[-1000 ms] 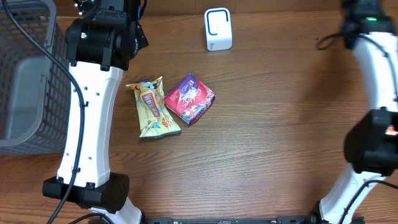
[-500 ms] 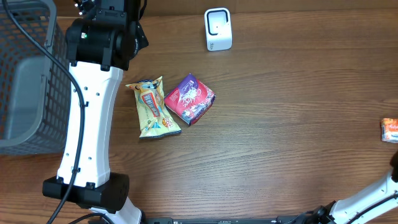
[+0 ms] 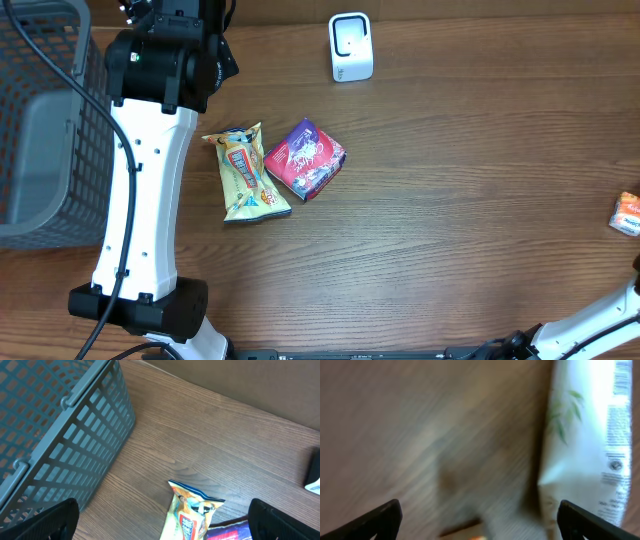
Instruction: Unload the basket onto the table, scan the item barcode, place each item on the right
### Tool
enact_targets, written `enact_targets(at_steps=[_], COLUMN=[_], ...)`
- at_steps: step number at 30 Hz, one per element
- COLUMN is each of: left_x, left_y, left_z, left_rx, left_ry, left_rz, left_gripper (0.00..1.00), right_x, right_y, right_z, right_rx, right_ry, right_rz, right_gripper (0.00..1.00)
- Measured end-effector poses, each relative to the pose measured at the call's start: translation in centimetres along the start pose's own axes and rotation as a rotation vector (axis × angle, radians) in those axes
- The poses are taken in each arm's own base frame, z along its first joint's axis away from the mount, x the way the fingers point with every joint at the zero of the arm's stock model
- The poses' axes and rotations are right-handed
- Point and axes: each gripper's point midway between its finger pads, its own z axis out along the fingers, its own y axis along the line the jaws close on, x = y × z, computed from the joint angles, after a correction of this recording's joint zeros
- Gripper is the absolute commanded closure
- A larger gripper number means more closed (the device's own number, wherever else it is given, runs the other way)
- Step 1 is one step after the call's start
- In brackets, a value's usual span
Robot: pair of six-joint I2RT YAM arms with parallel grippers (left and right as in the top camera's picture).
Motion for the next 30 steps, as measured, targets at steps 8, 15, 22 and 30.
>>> enact_targets(at_steps=[8,15,22,30], left_x=[0.0,0.0,0.0,0.0], left_y=[0.0,0.0,0.0,0.0], left_z=[0.0,0.0,0.0,0.0], left_rx=[0.0,0.0,0.0,0.0], left_ry=[0.0,0.0,0.0,0.0], left_rz=[0.0,0.0,0.0,0.0], left_gripper=[0.0,0.0,0.0,0.0], right_x=[-1.0,13.6,29.9,38.5], right_y=[17.3,34.9,43.0,46.9], right_z=[-13.5,-20.2,-19.1,-18.4], right_rx=[-0.474,-0.895,-0.94,-0.979], right_ry=[-0.118,0.177,0.484,0.623], right_rz=[-0.223,-0.509,-0.753,-0.836], right_gripper=[0.0,0.0,0.0,0.0])
